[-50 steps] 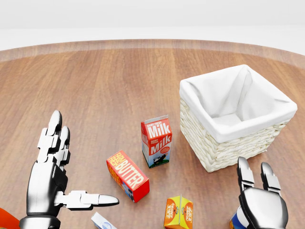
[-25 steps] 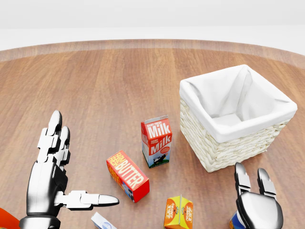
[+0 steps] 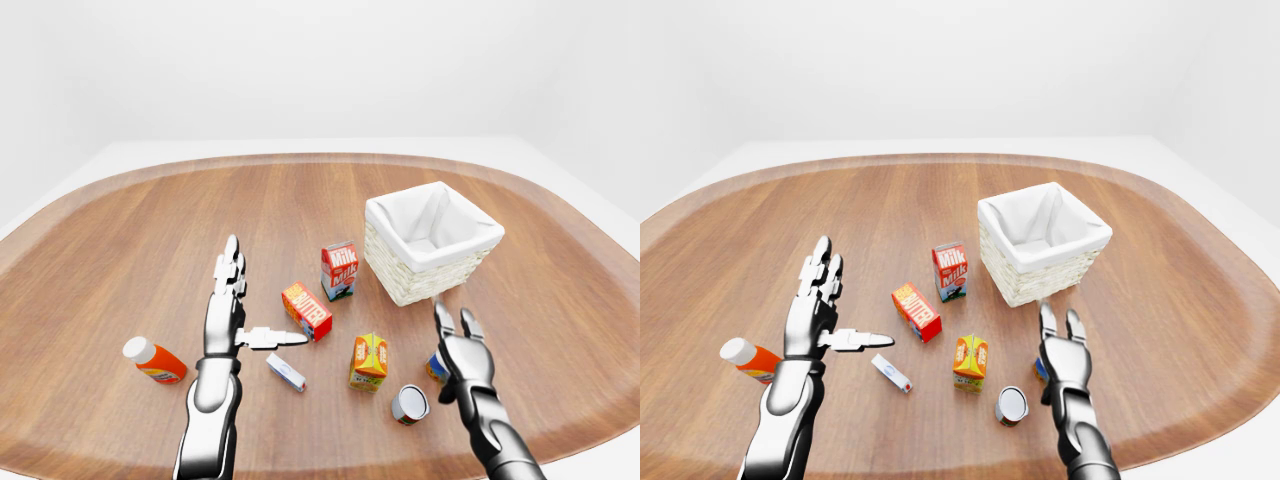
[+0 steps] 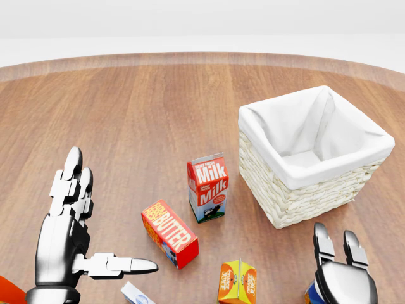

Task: Pick up the alphabet soup and the tomato sauce, and put them in the basket.

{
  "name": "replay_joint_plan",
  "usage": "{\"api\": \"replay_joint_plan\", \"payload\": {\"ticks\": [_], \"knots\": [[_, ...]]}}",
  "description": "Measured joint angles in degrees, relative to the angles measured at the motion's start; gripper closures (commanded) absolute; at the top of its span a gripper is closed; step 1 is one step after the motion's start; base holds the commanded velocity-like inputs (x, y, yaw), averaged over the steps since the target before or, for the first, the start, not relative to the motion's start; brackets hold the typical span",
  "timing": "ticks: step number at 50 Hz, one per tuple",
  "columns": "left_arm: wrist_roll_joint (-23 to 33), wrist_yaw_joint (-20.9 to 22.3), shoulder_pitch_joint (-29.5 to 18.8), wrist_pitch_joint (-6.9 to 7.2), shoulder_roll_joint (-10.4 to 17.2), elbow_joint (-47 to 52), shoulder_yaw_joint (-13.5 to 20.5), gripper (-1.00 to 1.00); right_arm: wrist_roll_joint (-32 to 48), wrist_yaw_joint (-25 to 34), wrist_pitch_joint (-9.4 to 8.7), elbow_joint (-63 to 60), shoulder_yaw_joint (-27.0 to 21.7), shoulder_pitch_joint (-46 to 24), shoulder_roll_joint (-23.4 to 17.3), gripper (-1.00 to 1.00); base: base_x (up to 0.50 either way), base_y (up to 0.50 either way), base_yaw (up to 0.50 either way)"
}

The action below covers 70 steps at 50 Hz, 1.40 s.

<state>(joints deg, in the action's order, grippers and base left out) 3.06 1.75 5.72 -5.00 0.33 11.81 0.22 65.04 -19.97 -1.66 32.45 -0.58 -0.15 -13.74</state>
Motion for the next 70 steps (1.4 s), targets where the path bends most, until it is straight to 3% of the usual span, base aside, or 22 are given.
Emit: {"api": "replay_joint_plan", "payload": {"ticks": [7,8,9,10,11,35,52,70], "knots": [[0.0,0.0,0.0,0.0,0.0,0.0,0.0,-1.0,-0.53,-0.94,0.35,2.15,0.25,-0.71,-0.19,-1.0,0.0,0.0,0.0],[0.0,0.0,0.0,0.0,0.0,0.0,0.0,-1.0,-0.62,-1.04,0.4,2.42,0.29,-0.78,-0.22,-0.88,0.0,0.0,0.0],[0.0,0.0,0.0,0.0,0.0,0.0,0.0,-1.0,-0.7,-1.14,0.45,2.66,0.33,-0.86,-0.25,-0.37,0.0,0.0,0.0],[0.0,0.0,0.0,0.0,0.0,0.0,0.0,-1.0,-0.77,-1.2,0.49,2.87,0.39,-0.9,-0.27,0.72,0.0,0.0,0.0],[0.0,0.0,0.0,0.0,0.0,0.0,0.0,-1.0,-0.85,-1.22,0.52,3.04,0.44,-0.93,-0.28,1.0,0.0,0.0,0.0],[0.0,0.01,0.0,0.0,0.0,0.0,0.0,-1.0,-2.78,0.78,1.84,1.62,0.82,0.18,-0.17,1.0,0.0,0.0,0.0],[0.0,0.0,0.0,0.0,0.0,0.0,0.0,-1.0,-1.44,5.25,1.13,-17.96,-3.26,6.05,1.88,1.0,0.0,0.0,0.0],[0.0,0.0,0.0,0.0,0.0,0.0,0.0,-1.0,-0.21,3.49,4.12,-35.17,-9.13,9.31,4.5,1.0,0.0,0.0,0.0]]}}
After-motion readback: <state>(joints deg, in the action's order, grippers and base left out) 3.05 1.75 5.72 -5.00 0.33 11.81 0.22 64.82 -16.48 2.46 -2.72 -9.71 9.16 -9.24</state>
